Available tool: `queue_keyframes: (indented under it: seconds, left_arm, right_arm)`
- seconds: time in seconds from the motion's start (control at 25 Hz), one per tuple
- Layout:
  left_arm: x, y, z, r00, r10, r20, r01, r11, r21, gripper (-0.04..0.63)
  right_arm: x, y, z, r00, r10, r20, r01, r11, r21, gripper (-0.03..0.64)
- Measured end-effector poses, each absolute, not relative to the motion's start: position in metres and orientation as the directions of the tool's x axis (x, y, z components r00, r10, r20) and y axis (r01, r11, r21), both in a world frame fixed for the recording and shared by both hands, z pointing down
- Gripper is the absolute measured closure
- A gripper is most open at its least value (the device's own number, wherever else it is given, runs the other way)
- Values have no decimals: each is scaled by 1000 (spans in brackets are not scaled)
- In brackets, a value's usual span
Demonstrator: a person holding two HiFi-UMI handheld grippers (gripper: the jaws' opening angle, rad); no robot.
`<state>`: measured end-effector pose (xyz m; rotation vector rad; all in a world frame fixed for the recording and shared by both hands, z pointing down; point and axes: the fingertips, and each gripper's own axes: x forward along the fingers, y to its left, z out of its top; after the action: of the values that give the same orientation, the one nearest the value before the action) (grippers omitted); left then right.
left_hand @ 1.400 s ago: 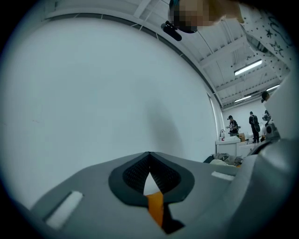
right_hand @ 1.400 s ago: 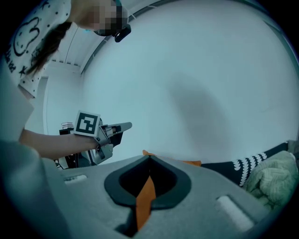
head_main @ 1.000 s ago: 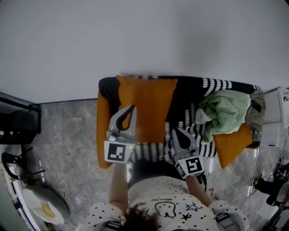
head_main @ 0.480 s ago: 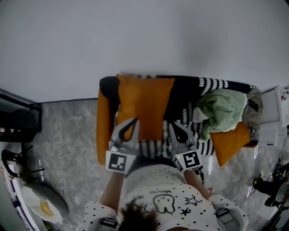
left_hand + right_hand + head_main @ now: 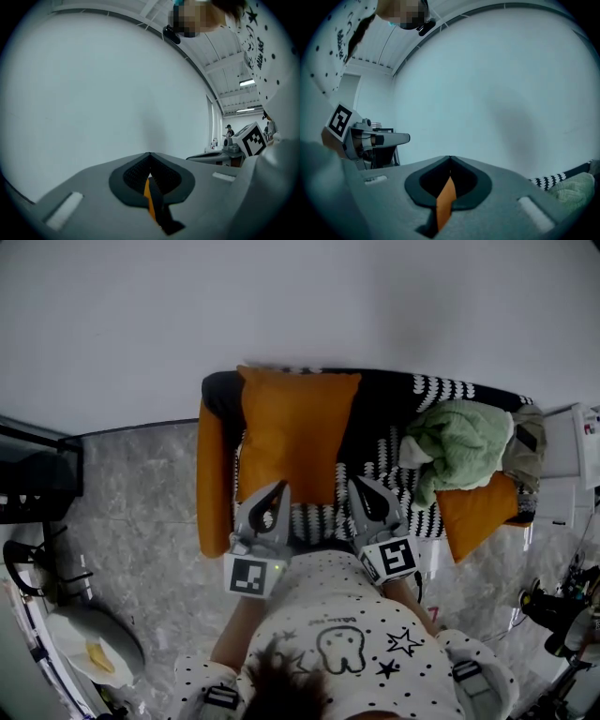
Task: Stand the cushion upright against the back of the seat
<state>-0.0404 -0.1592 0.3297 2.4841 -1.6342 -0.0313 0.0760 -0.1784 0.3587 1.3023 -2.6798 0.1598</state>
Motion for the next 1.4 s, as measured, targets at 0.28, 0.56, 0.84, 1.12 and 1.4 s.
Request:
queue_keyframes:
  seconds: [0.28, 0.56, 0.84, 1.12, 1.4]
  left_arm:
    - [-28, -157, 326, 430, -900, 66, -896, -417, 151, 592]
    - [-20, -156, 331, 456, -887, 70, -882, -439, 172, 592]
    - [-15, -161, 333, 478, -875, 72, -872, -463, 159, 592]
    - [-9, -166, 333, 499, -864, 75, -856, -477, 198, 592]
    - [-7, -156, 333, 506, -857, 96, -855, -483, 191, 592]
  right_arm:
    - [78, -175, 351, -615, -767, 183, -781, 624, -7, 620]
    - [78, -168, 348, -624, -759, 186, -772, 635, -2, 620]
    - [78, -173, 352, -632, -751, 192, -767, 642, -13, 620]
    - [59, -173, 381, -654, -682, 326, -728, 685, -29, 620]
    - [48, -161, 382, -691, -638, 341, -689, 724, -41, 620]
